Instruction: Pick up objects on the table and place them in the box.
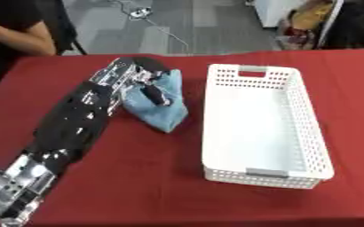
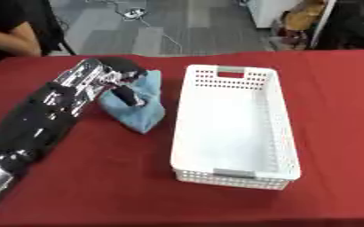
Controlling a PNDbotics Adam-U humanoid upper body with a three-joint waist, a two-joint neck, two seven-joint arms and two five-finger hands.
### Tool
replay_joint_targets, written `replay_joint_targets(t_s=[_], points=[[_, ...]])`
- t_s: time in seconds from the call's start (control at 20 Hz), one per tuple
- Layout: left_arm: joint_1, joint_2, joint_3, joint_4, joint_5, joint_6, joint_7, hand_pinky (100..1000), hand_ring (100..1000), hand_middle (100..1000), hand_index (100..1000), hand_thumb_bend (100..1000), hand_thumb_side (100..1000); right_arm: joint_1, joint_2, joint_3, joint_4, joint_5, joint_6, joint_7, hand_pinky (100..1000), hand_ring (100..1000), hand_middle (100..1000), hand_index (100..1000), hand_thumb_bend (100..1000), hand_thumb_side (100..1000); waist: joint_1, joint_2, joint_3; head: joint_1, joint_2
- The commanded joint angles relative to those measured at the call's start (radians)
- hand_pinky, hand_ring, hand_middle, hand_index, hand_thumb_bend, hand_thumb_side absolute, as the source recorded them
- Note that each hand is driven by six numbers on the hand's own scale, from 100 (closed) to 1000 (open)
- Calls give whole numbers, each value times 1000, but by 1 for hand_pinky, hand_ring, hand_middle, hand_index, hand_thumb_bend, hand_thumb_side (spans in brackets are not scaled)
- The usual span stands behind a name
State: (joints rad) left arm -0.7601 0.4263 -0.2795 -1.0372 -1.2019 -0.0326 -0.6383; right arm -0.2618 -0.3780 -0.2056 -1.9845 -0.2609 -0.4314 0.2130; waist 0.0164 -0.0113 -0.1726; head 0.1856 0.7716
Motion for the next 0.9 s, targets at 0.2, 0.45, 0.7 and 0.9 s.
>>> replay_joint_targets(t_s=[0.2, 0.45, 0.7, 0.9], points=[[-39, 7, -16, 27, -14, -56, -16, 732, 765, 815, 1000, 814, 718, -14, -23, 0, -15, -3, -3, 5, 842, 873, 842, 951, 100, 1000, -1, -5, -4, 10, -2], [-47, 2, -17, 62, -15, -83, -20, 741, 769, 823, 1000, 823, 751, -18, -23, 2, -15, -4, -4, 7, 842, 873, 843, 951, 100, 1000, 1, -2, -8, 12, -2], [-44, -9, -19, 100, -4, -99, -25, 746, 772, 824, 1000, 825, 797, -28, -20, 5, -15, -9, -4, 10, 842, 873, 843, 951, 100, 1000, 3, 3, -18, 16, -2], [-34, -16, -15, 127, -8, -103, -18, 746, 771, 823, 1000, 823, 808, -34, -18, 6, -15, -12, -3, 12, 843, 873, 843, 951, 100, 1000, 4, 8, -24, 16, -2]])
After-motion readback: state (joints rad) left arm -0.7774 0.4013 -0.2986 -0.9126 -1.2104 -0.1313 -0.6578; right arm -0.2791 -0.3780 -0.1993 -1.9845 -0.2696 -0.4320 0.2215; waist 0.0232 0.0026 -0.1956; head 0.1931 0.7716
